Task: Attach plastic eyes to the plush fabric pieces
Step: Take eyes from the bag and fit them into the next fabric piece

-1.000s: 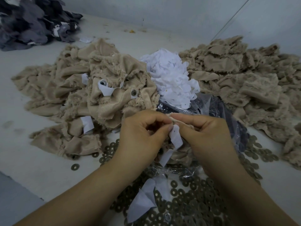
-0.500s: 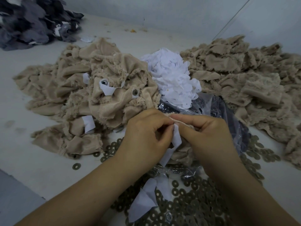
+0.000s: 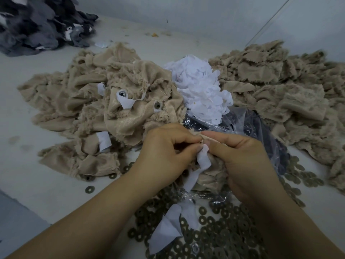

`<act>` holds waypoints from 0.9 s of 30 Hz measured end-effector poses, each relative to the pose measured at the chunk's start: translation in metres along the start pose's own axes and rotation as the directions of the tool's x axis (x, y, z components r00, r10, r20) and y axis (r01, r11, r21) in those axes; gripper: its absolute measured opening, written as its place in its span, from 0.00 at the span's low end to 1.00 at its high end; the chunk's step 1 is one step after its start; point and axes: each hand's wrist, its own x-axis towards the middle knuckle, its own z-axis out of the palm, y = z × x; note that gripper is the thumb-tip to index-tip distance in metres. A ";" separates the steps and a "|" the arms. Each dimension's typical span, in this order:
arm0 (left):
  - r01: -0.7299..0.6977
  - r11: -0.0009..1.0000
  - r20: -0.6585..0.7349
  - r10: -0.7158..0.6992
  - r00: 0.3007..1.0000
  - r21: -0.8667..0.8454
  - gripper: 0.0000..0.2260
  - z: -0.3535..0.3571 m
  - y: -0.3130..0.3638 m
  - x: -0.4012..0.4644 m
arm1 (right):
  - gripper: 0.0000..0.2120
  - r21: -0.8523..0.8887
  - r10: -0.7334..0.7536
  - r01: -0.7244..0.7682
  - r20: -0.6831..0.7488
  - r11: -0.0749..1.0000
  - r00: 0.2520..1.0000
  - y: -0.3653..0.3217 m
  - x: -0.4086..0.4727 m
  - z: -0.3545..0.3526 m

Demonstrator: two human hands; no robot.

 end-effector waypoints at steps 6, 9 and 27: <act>-0.023 0.998 0.109 0.029 0.994 -0.050 0.14 -0.005 0.008 -0.001 | 0.05 -0.001 0.026 -0.026 0.052 1.000 0.998 -0.002 0.000 -0.004; -0.070 0.996 0.195 0.059 0.979 0.049 0.12 -0.004 0.009 0.002 | 0.08 0.005 0.010 -0.010 0.082 1.000 0.997 -0.003 -0.002 -0.003; 0.277 0.945 0.099 -0.263 0.960 -0.174 0.03 -0.007 0.018 0.004 | 0.06 -0.199 -0.143 0.136 -0.019 0.971 0.990 -0.004 -0.006 0.002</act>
